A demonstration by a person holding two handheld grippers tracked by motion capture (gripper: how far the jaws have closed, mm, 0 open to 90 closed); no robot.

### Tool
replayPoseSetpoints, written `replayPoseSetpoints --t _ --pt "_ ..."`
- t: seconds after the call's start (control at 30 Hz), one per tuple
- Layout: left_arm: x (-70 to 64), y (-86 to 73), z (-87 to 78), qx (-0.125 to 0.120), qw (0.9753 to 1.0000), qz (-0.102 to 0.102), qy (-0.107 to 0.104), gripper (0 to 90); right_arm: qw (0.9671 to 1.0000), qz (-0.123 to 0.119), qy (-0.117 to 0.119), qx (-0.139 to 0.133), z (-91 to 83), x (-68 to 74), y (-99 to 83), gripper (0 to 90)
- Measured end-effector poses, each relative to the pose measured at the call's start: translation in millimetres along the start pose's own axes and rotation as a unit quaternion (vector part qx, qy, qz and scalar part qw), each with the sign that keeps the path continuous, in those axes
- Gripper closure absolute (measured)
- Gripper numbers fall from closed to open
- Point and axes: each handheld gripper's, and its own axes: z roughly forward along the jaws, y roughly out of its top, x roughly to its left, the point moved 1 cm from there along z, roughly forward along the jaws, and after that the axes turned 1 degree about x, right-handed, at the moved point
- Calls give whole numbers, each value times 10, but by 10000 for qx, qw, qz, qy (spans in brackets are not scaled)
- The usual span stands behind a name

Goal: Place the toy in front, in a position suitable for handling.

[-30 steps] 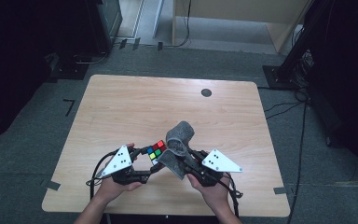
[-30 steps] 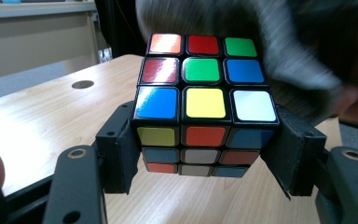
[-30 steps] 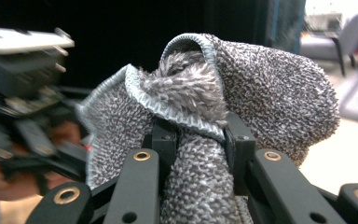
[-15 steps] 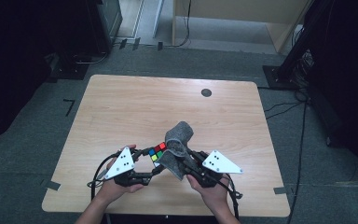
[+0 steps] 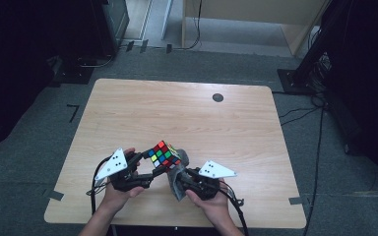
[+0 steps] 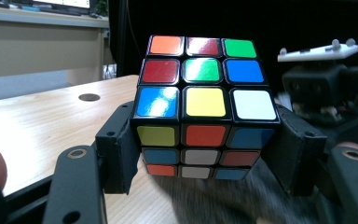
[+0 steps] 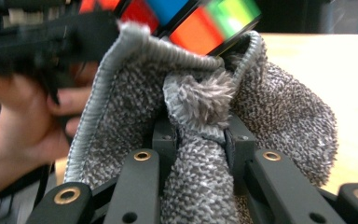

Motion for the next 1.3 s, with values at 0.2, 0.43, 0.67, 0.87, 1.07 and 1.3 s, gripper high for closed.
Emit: replayPoseSetpoints --t 0.2,0.43,0.67,0.87,1.07,1.3 --pt "-8 16 -8 -29 10000 51 42 345 9981 -27 -483 -394 -156 -103 117 730" --pt "-21 10 16 -79 9999 -100 42 345 10000 23 -24 -38 17 17 -8 725" --pt "-83 -41 95 -126 9995 -224 206 345 9956 395 778 -347 232 333 -88 726" --pt "-93 -33 93 -240 9984 -276 420 345 9839 1480 498 -868 121 129 -112 734" --pt "-95 -43 100 -251 9978 -283 543 345 9784 1833 379 -878 136 75 -202 731" --pt "-90 -20 69 -373 9972 -357 538 344 9827 1672 -20 -794 114 51 -204 729"
